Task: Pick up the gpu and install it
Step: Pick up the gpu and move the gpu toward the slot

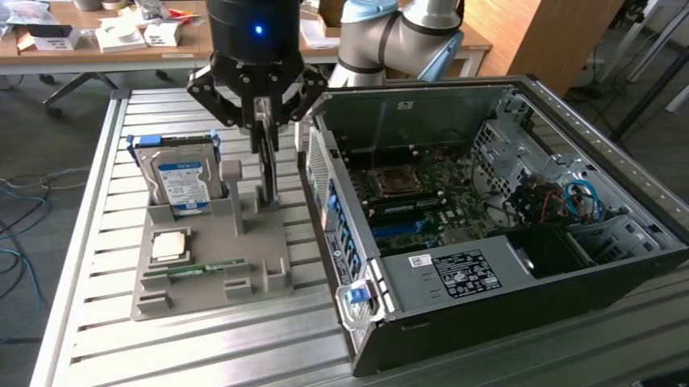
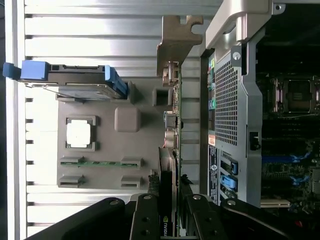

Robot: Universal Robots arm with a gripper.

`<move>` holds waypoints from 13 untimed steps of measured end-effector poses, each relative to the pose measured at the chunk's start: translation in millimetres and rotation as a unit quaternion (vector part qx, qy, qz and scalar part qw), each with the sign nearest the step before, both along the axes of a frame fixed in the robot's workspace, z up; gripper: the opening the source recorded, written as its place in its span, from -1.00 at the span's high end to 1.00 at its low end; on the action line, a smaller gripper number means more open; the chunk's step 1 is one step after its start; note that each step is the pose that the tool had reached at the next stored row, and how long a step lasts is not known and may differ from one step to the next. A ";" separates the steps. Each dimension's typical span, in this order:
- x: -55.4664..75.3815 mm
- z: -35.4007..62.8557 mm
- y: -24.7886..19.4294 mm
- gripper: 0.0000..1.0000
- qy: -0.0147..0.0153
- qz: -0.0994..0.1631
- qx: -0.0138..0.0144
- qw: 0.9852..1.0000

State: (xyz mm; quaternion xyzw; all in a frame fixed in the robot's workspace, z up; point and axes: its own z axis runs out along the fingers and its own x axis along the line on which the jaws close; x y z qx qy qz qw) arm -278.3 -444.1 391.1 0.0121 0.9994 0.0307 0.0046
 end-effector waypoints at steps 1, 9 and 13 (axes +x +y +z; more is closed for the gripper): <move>0.0 3.4 0.0 0.47 0.000 0.000 0.000 1.000; 0.0 24.6 0.0 0.47 0.000 0.000 0.000 1.000; 0.0 30.3 0.0 0.47 0.000 0.000 0.000 1.000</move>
